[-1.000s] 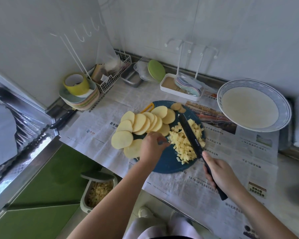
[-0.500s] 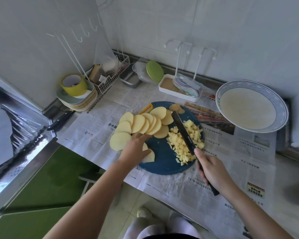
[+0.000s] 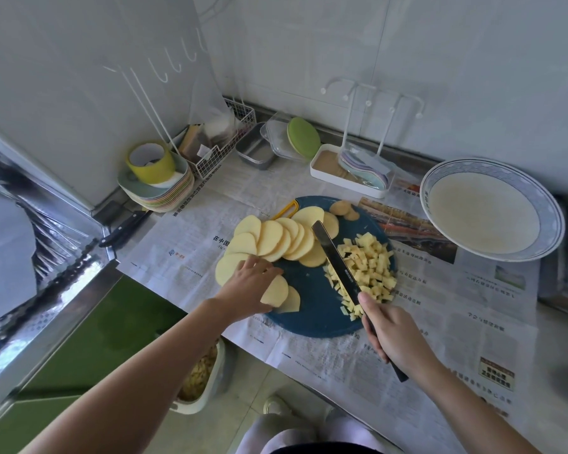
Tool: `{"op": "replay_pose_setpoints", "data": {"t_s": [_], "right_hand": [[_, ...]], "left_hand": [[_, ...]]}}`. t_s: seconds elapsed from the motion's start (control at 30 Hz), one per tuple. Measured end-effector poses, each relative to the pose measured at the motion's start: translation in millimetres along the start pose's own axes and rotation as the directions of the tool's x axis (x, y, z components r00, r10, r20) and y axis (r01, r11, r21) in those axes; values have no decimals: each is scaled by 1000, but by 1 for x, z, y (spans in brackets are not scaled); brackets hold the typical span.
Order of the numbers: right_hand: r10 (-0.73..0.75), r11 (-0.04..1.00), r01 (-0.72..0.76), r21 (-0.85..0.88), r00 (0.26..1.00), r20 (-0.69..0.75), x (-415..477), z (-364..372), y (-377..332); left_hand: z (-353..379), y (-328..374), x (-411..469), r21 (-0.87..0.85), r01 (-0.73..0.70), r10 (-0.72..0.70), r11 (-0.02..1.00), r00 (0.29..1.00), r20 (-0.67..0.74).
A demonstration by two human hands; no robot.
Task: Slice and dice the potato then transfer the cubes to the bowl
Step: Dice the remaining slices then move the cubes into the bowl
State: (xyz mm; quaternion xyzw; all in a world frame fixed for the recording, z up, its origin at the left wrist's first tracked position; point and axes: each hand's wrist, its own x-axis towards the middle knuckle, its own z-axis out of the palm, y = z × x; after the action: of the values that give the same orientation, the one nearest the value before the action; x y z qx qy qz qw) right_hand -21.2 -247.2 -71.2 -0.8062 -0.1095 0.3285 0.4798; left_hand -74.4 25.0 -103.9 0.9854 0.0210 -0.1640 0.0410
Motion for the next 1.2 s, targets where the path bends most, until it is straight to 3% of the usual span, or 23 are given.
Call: {"op": "replay_pose_setpoints", "data": {"t_s": [0.1, 0.17, 0.23, 0.33, 0.43, 0.6, 0.87, 1.03, 1.13, 1.2], "right_hand": [[-6, 1000, 6, -1, 1000, 5, 0, 1, -1], [-11, 1000, 11, -1, 1000, 6, 1, 2, -2], [-4, 1000, 4, 0, 1000, 8, 1, 1, -1], [-2, 1000, 1, 17, 1000, 22, 2, 1, -2], [-13, 999, 13, 29, 1000, 26, 3, 3, -4], [-6, 1000, 5, 16, 999, 36, 4, 5, -5], [-5, 1000, 5, -2, 999, 41, 6, 4, -2], [4, 1000, -3, -4, 999, 35, 6, 4, -1], [13, 1000, -14, 10, 999, 42, 8, 5, -2], [12, 1000, -13, 15, 999, 44, 9, 5, -3]], "left_hand": [[7, 4, -3, -101, -36, 31, 994, 998, -60], [8, 10, -8, -291, -60, 18, 955, 989, -145], [4, 18, -12, -495, -67, -61, 866, 969, -239], [-10, 13, -13, -612, -41, -214, 790, 916, -338], [-14, -21, -15, -558, 139, -329, 818, 909, -257], [5, -55, -15, -426, 186, -228, 885, 973, -47], [16, -53, -8, -395, 273, -326, 877, 943, -72], [5, -57, -5, -569, 312, -484, 761, 857, -178], [-11, -59, 11, -640, 382, -580, 667, 805, -124], [-17, -60, 23, -638, 419, -586, 646, 808, -62]]}}
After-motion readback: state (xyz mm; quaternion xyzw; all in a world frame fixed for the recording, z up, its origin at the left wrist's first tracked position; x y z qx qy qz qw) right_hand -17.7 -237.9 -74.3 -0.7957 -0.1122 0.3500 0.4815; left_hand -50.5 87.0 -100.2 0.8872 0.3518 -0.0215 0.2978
